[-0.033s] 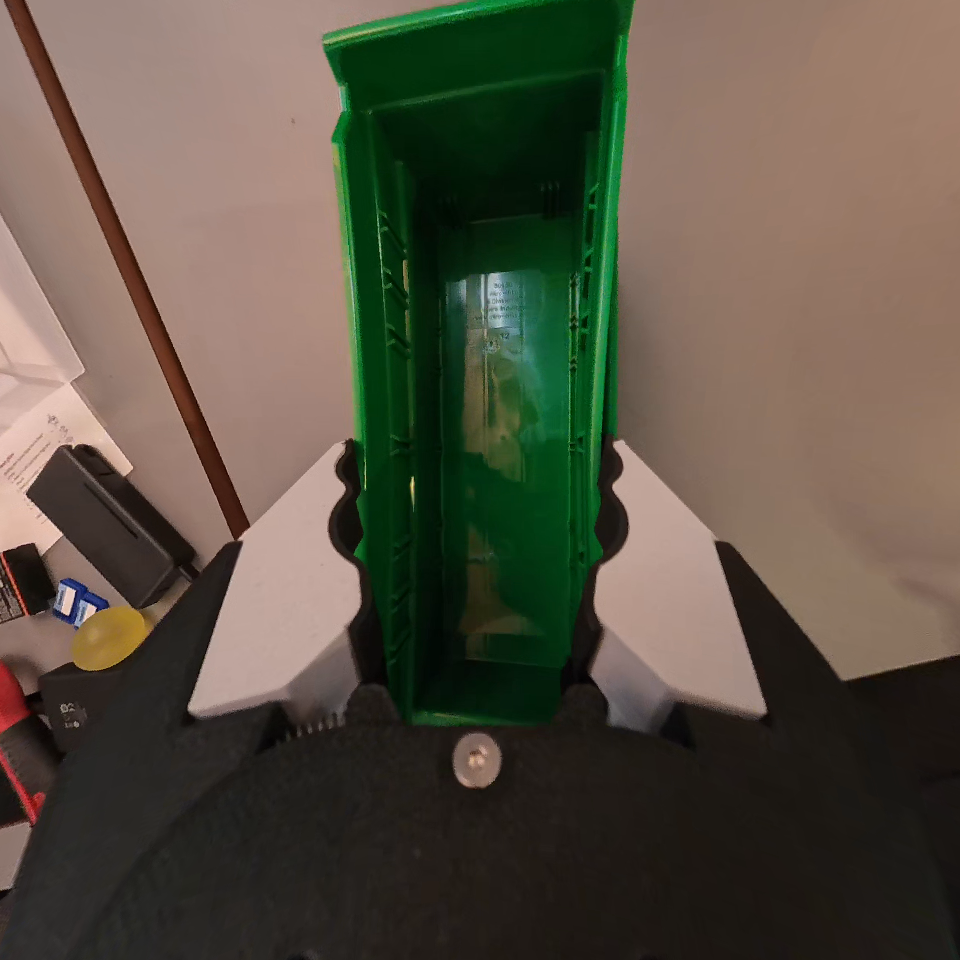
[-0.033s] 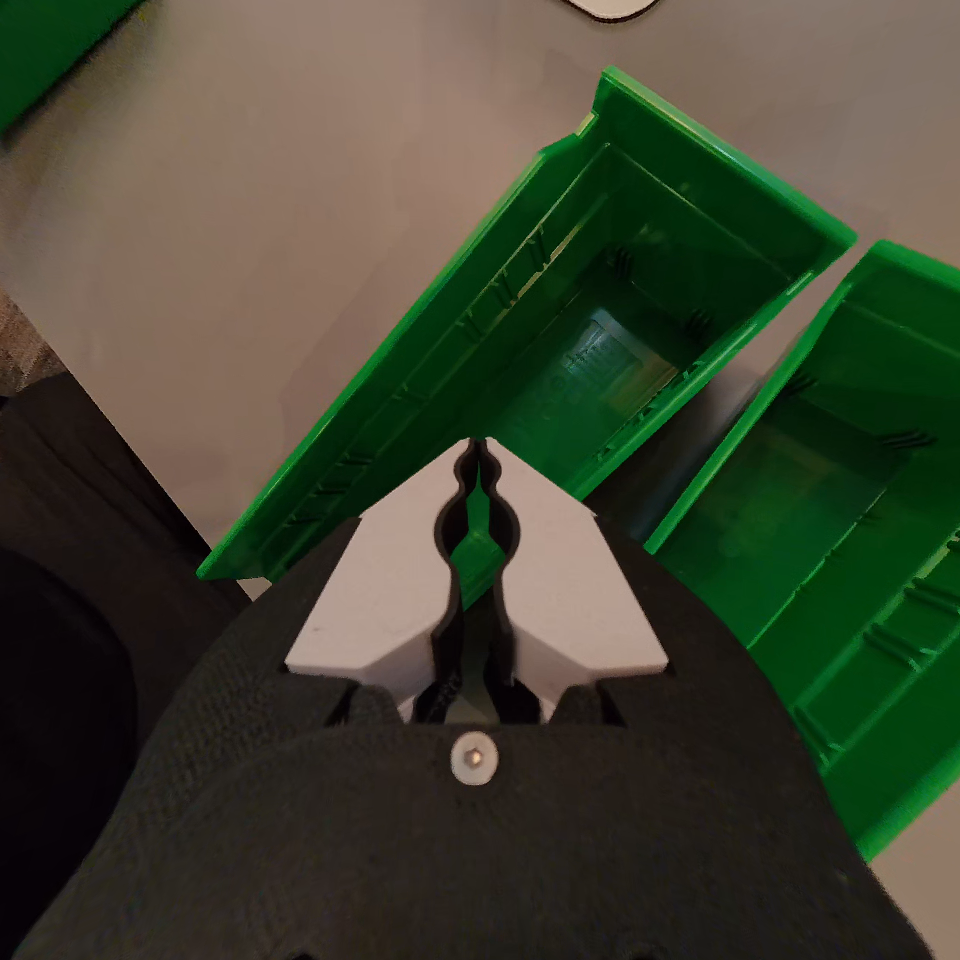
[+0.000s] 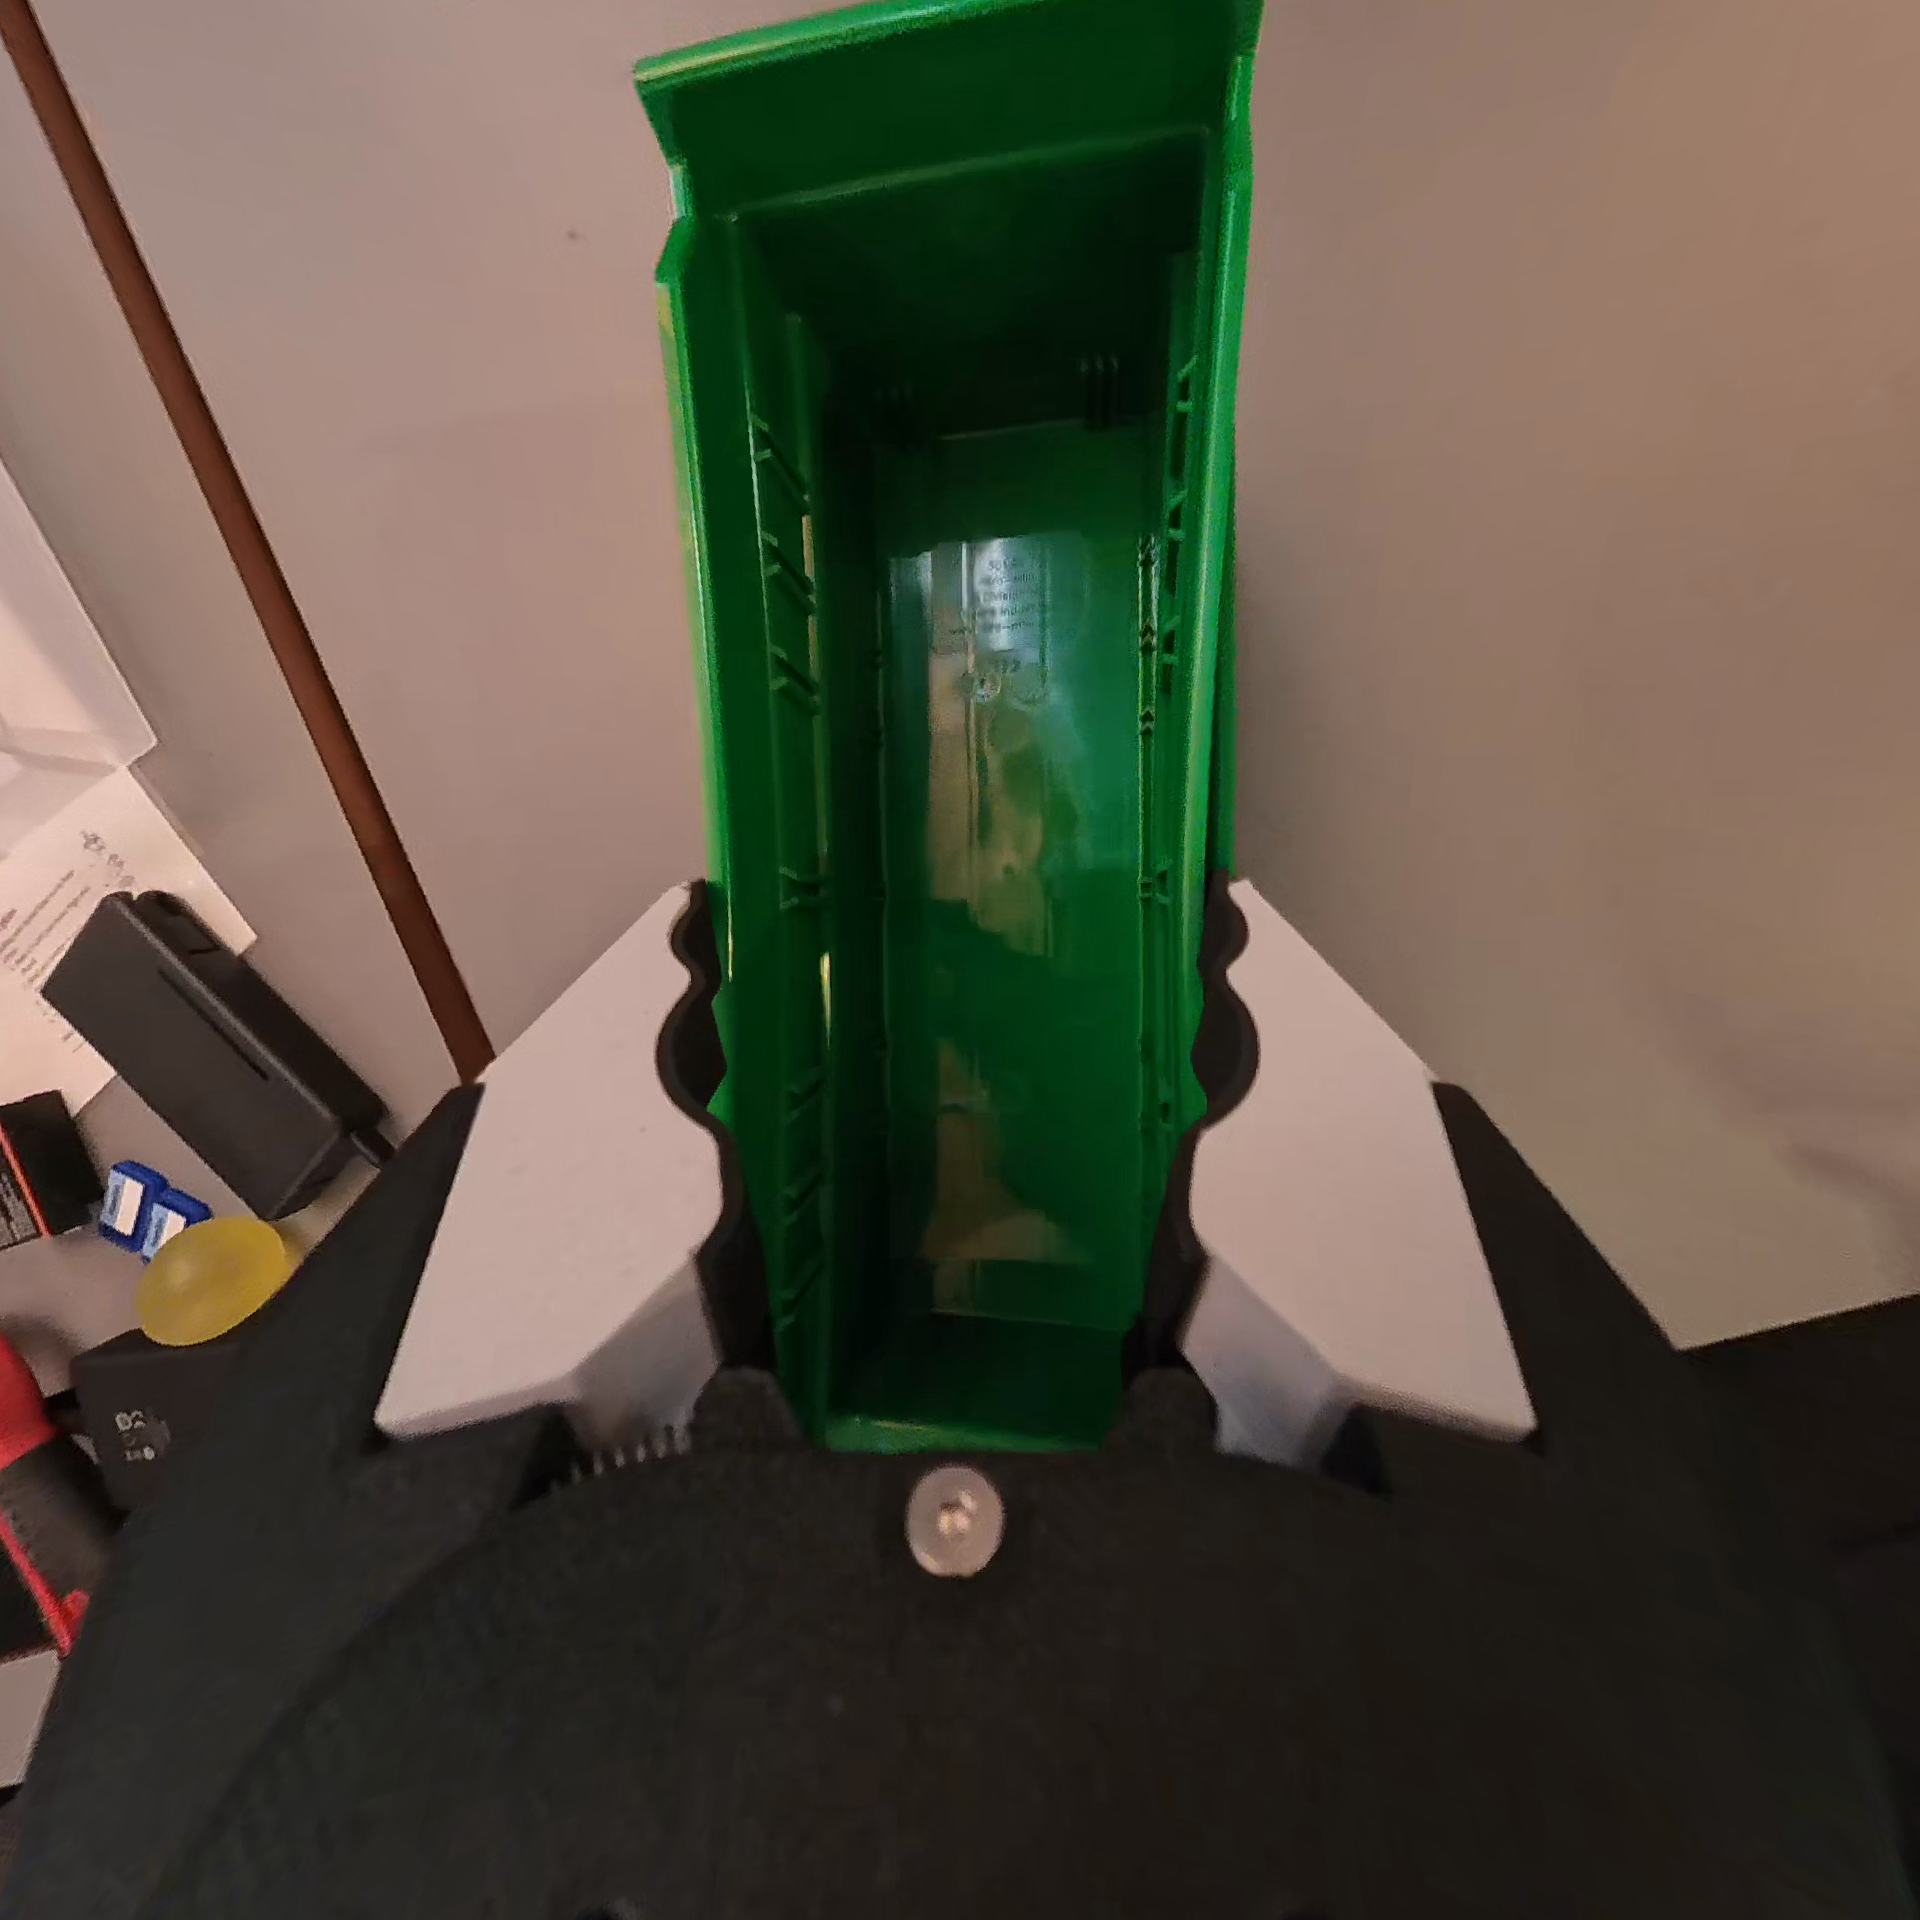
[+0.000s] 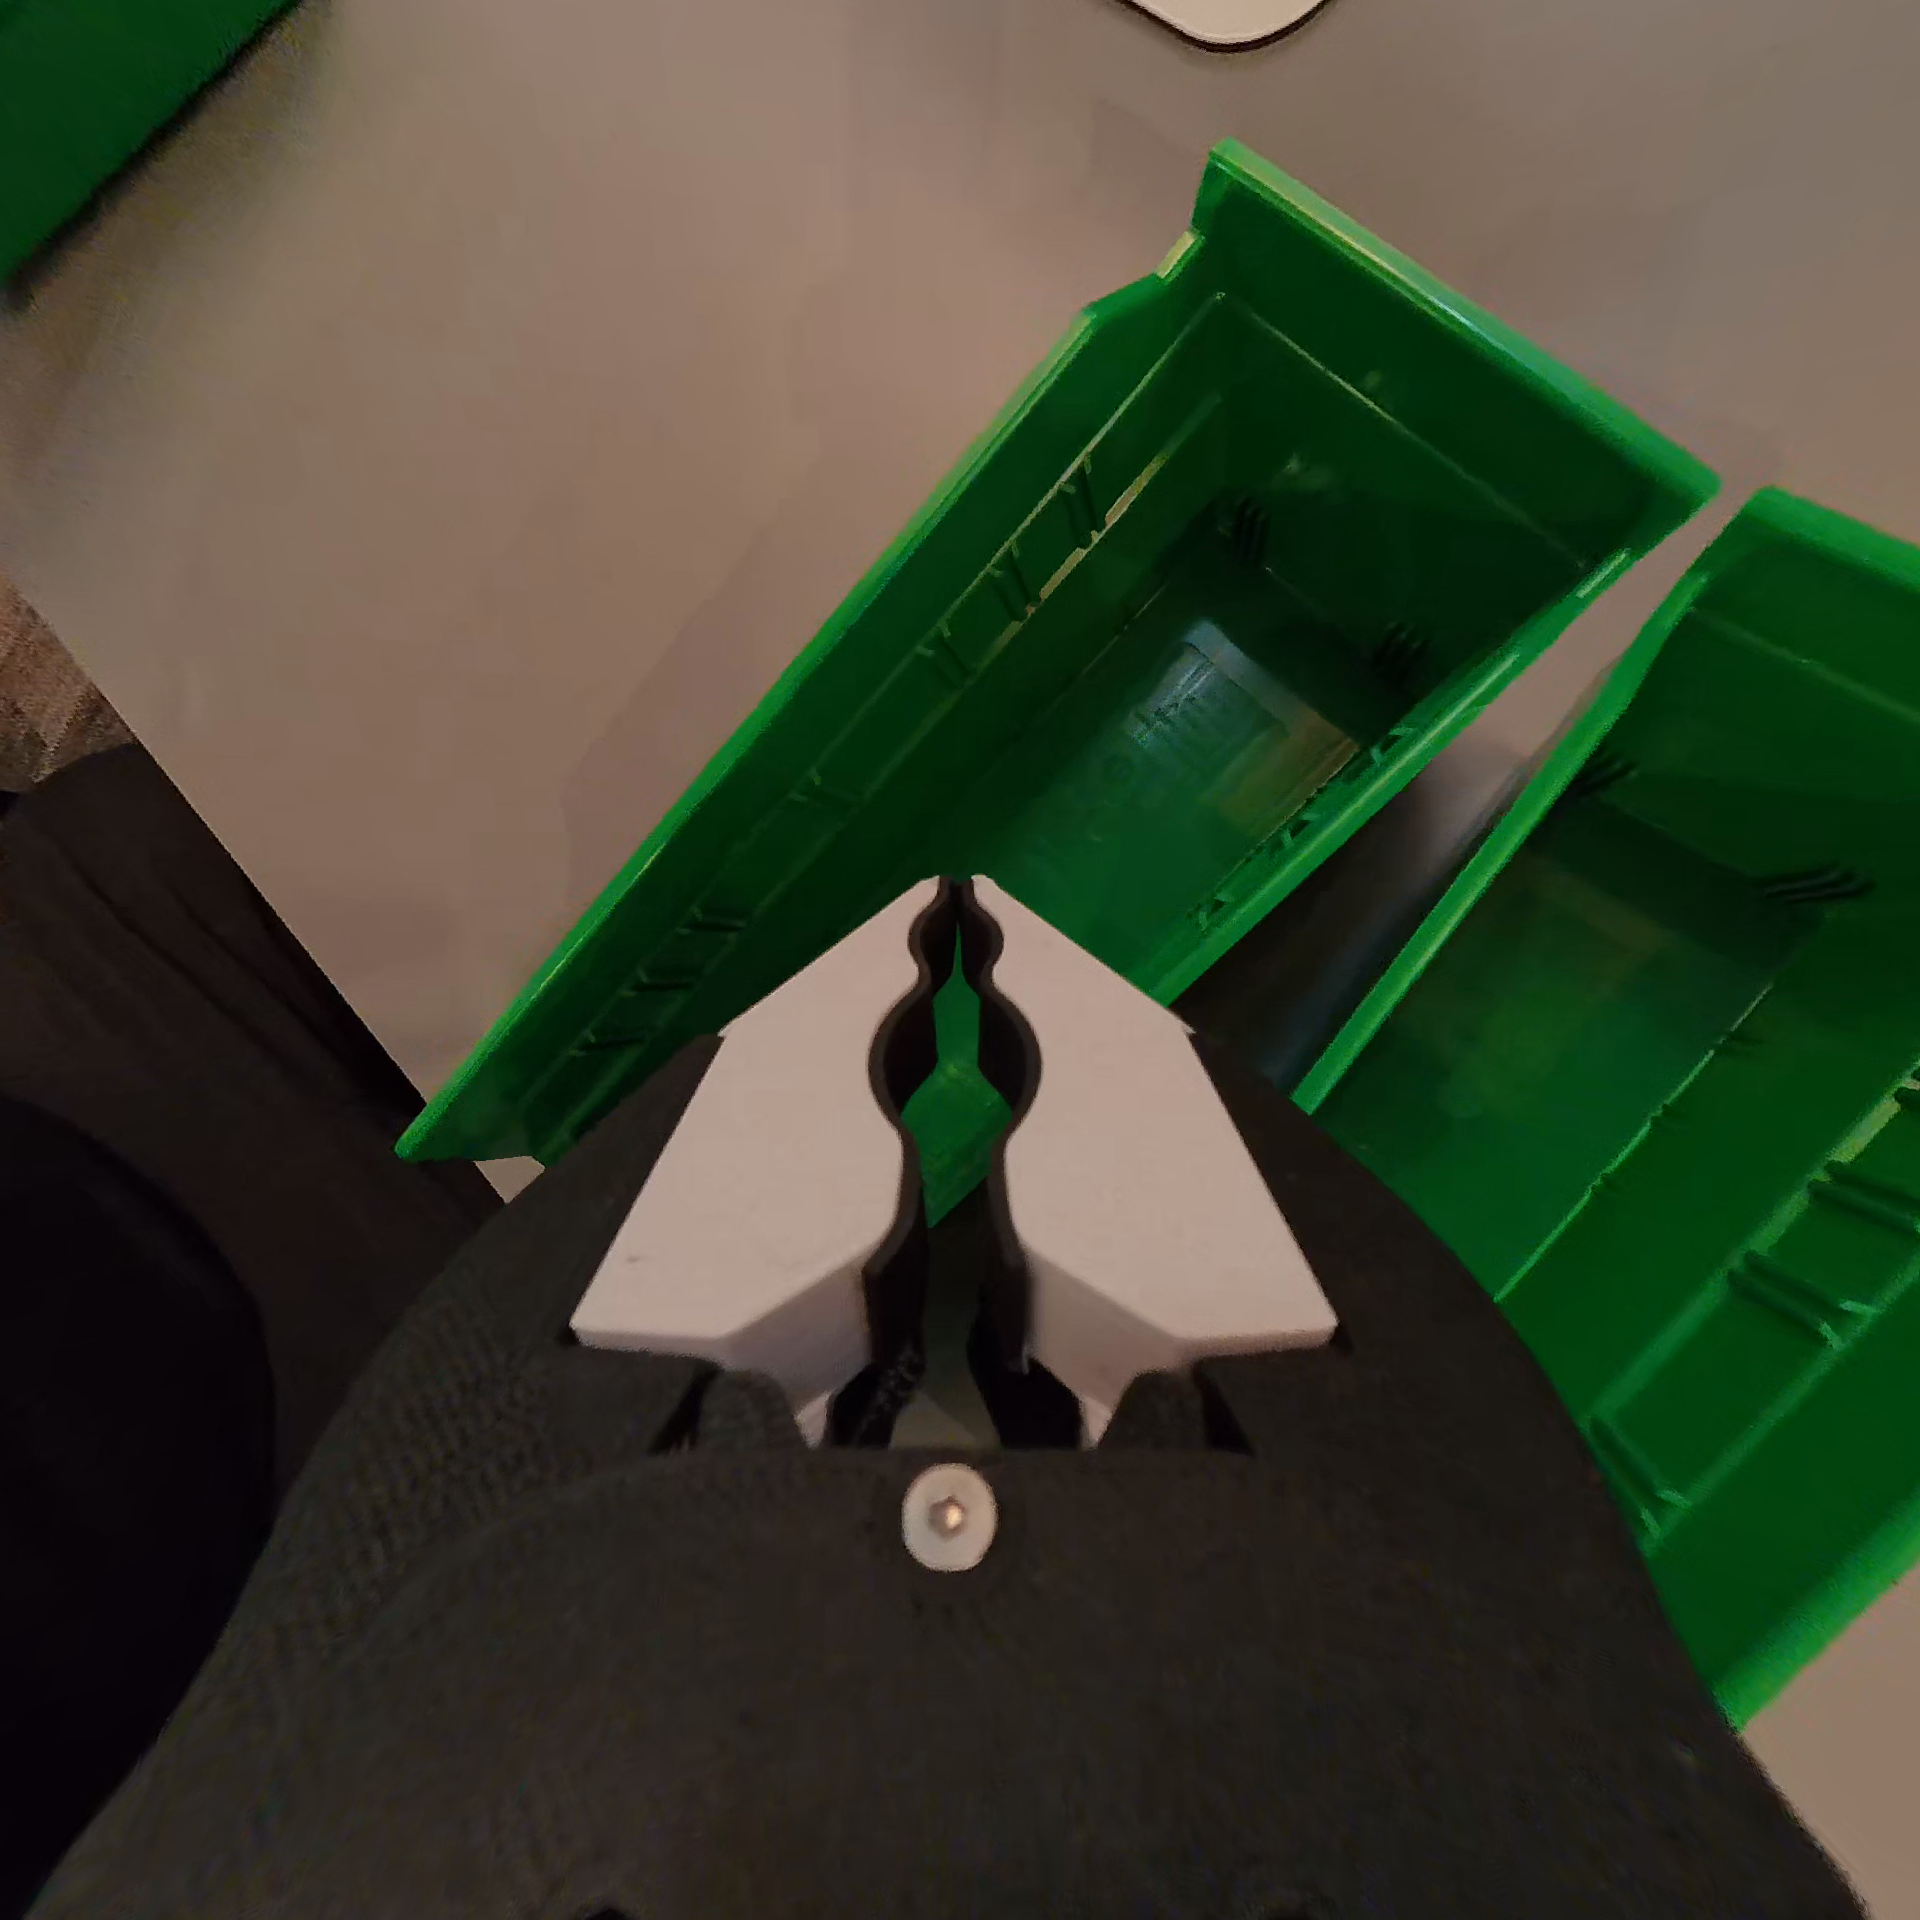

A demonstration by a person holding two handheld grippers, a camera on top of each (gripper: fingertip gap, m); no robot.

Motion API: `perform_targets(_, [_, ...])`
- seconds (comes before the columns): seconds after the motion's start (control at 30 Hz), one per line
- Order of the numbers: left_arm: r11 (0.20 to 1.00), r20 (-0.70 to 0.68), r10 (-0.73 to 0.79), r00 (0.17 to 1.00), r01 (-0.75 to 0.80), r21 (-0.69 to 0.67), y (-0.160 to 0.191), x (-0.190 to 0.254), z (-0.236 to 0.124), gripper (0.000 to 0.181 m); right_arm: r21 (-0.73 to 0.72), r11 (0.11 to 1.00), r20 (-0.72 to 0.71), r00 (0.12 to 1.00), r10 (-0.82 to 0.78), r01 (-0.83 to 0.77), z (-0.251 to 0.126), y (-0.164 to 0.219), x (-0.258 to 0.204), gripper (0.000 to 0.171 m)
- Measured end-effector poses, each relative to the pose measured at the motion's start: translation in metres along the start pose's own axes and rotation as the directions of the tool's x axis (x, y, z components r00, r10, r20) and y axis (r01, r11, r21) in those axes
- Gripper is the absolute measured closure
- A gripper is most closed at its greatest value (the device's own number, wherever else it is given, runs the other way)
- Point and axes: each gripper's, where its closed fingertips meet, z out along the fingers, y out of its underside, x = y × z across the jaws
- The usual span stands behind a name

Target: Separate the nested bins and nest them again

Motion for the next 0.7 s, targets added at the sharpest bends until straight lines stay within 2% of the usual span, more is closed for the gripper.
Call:
perform_targets(0.37, [0.995, -0.078, -0.022, 0.997, 0.015, -0.097, 0.007, 0.005, 0.017, 0.062, -0.012, 1.0, 0.004, 1.0, -0.015, 0.015, 0.003, -0.001, -0.006, 0.171])
perform_targets(0.5, [0.994, -0.052, 0.017, 0.999, -0.022, -0.106, 0.003, 0.005, 0.014, 0.08, -0.01, 1.0, 0.002, 1.0, -0.016, 0.016, 0.002, -0.001, -0.006, 0.171])
perform_targets(0.7, [0.995, -0.007, 0.05, 0.999, -0.05, -0.092, 0.0, 0.003, 0.012, 0.086, -0.013, 1.0, 0.006, 1.0, -0.013, 0.013, 0.003, 0.0, -0.004, 0.171])
